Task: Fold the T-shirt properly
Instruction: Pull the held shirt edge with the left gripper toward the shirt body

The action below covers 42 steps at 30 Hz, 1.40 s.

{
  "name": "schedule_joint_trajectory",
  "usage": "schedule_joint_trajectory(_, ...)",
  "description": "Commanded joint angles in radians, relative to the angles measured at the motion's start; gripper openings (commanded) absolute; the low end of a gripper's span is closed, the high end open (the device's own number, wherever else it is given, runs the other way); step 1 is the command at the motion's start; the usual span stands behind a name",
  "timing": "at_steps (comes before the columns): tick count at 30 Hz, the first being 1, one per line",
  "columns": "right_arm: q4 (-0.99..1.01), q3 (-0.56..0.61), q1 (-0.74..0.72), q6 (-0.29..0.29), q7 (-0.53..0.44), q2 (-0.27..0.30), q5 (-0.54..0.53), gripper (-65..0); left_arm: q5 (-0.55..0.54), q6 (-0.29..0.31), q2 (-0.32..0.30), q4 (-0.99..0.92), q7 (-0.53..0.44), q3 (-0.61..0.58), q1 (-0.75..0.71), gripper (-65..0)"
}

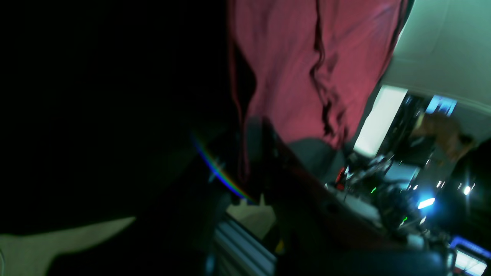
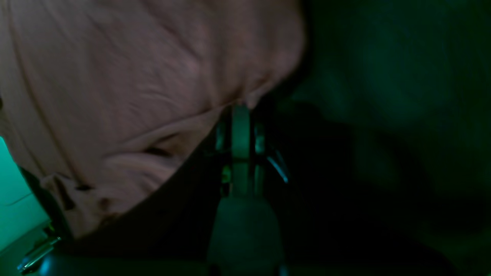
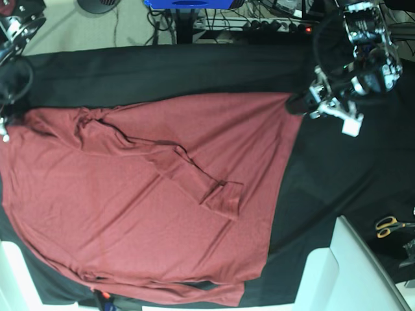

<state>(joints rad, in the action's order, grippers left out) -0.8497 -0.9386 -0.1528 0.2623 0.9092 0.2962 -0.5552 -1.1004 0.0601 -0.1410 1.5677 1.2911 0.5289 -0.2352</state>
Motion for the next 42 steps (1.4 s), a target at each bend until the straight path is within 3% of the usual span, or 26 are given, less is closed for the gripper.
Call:
schedule_joint_trajectory(1,-0.018,0.013,-0.024,-0.016,-0.006,0.024,-0.016,-64.7,-0.028,-0.01,-0.012,0.01,-0.001,-0.006,0.018,-65.0)
schedule_joint_trajectory(4,-0.018,0.028,-0.037,-0.054,-0.006,0.025,-0.015,-64.7,-0.036,-0.049,-0.009,-0.02,-0.001,-0.008,0.041,-65.0)
schedule_joint_trajectory(11,-0.013,0.045,-0.081,-0.114,-0.005,0.039,-0.013,-64.5,-0.123,-0.052,-0.018,-0.126,-0.001,-0.008,0.113,-65.0)
schedule_joint_trajectory(17,-0.013,0.148,-0.112,-0.116,-0.006,0.07,-0.015,-64.5,-0.123,-0.052,-0.015,-0.149,-0.001,-0.01,0.159,-65.0)
schedule_joint_trajectory(22,-0.013,0.157,-0.13,-0.179,-0.006,0.08,-0.015,-64.5,-0.129,-0.065,-0.015,-0.157,-0.001,-0.01,0.195,-65.0)
schedule_joint_trajectory(31,-0.012,0.161,-0.155,-0.185,-0.006,0.084,-0.012,-64.5,-0.192,-0.069,-0.016,-0.277,-0.003,0.003,0.27,-65.0)
schedule_joint_trajectory(38,0.065,0.272,-0.21,-0.186,-0.014,0.105,-0.012,-64.5,-0.194,-0.069,-0.009,-0.278,-0.006,0.007,0.305,-65.0)
schedule_joint_trajectory(42,0.155,0.278,-0.242,-0.186,-0.055,0.136,-0.012,-64.5,-0.194,-0.069,0.016,-0.278,-0.008,0.095,0.307,-65.0)
